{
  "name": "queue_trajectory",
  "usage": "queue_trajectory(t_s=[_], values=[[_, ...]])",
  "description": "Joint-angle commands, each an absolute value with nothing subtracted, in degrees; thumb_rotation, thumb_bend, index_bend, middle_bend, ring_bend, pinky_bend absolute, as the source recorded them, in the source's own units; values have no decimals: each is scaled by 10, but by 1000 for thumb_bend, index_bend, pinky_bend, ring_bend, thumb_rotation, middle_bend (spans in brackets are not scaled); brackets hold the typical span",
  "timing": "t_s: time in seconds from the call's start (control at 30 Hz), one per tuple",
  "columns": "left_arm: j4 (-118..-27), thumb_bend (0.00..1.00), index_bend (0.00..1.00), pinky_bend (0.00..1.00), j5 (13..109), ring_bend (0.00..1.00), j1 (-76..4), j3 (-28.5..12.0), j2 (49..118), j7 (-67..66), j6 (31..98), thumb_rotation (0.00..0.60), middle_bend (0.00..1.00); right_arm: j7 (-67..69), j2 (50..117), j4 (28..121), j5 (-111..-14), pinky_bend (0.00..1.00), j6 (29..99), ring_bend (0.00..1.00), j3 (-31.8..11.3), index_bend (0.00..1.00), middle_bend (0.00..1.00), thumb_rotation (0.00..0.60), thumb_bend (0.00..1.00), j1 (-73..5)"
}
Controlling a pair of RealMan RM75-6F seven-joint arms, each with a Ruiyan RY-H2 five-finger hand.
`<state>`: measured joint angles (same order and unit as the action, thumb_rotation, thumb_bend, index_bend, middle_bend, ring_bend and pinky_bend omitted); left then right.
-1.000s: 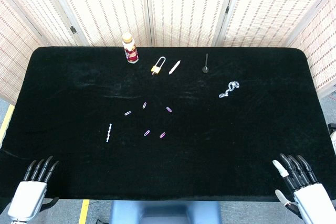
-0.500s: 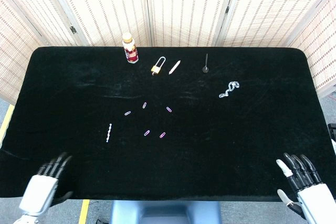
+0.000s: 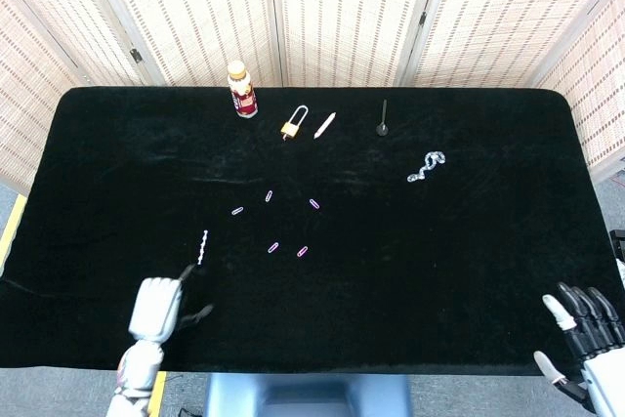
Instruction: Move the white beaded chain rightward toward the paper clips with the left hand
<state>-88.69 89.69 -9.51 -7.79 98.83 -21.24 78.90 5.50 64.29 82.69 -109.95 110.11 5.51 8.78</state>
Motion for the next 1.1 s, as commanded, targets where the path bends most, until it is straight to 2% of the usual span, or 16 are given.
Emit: queue_trajectory(t_s=[0.03, 0.3, 0.77, 1.1], values=[[-840, 155, 401, 1000, 861, 1000, -133, -118, 1036, -216, 766, 600, 923, 67, 639, 827, -1090, 0, 1099, 0, 52, 0, 0, 600, 291, 86], [-783, 155, 377, 1000, 817, 1000, -180, -152, 1079, -208, 740, 600, 928, 85, 631, 833, -1069, 0, 1092, 0, 45, 0, 0, 600, 291, 85], [-705, 155, 291, 1000, 767, 1000, -225, -161, 1118, -200, 720, 600, 940, 92, 634, 829, -1063, 0, 1104, 0, 40, 0, 0, 600, 291, 93], [-661, 155, 277, 1000, 743, 1000, -241, -160, 1126, -196, 713, 600, 943, 94, 637, 825, -1062, 0, 1113, 0, 38, 0, 0, 600, 291, 100]])
